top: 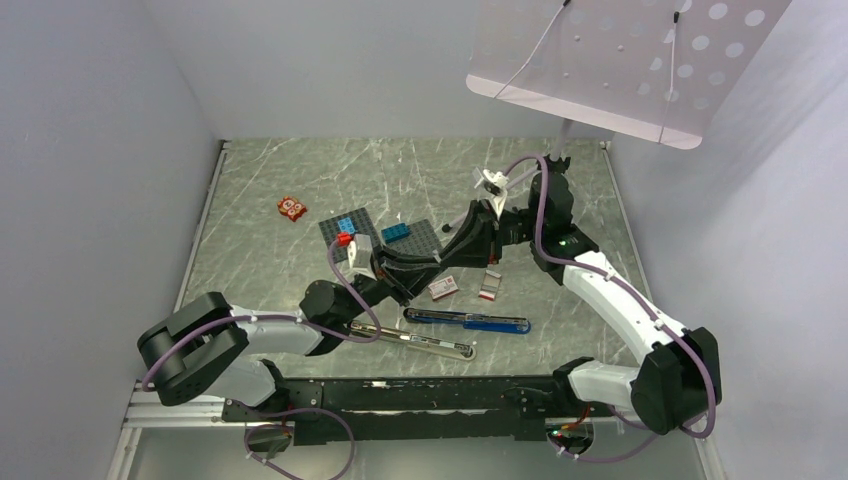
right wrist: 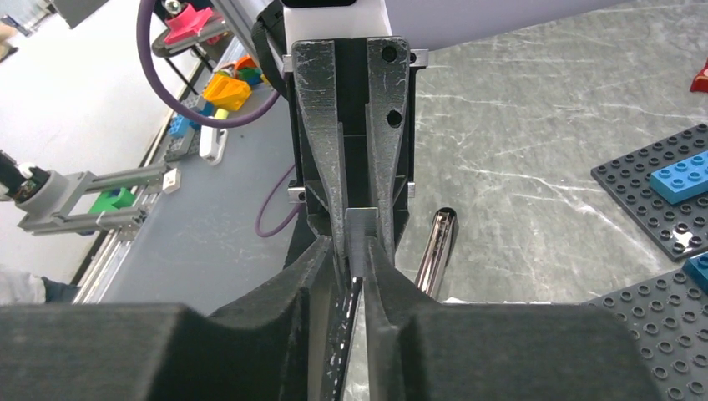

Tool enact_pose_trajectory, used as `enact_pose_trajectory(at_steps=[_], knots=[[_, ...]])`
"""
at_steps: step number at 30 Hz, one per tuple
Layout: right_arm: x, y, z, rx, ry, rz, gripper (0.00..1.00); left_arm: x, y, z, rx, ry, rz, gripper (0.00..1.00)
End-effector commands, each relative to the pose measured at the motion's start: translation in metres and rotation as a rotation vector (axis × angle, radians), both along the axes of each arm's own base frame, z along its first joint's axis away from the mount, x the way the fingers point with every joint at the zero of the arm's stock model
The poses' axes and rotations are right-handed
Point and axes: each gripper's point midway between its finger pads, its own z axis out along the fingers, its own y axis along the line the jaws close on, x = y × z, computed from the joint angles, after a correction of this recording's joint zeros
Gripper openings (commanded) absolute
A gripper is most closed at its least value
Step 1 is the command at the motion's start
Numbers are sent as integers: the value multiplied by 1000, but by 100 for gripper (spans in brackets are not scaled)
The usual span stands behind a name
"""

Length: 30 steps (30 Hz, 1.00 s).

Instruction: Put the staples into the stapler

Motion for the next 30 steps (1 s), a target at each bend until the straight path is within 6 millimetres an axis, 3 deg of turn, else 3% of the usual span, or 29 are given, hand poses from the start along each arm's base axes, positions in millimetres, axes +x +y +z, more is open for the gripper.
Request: enact_pose_trajectory(at_steps=[1, 10, 12, 15, 20, 23, 30], knots=[[-5, -4, 15, 9, -94, 8, 29, -11, 10, 28, -84, -75, -9, 10], [3, -30, 28, -20, -220, -45, 41, -16, 10, 0, 33, -12, -39, 10], [8, -40, 25, -49, -267, -83, 49, -22, 7, -9, 98, -7, -80, 10], [8, -51, 4, -155, -346, -107, 69, -34, -1, -28, 261, -34, -162, 10], [-12, -52, -21, -163, -429, -13, 88, -47, 2, -65, 572, -106, -248, 10], [-22, -42, -34, -172, -428, 35, 90, -43, 5, -67, 650, -137, -232, 10], [-22, -23, -36, -186, -436, 26, 87, -34, 1, -69, 706, -121, -221, 10]])
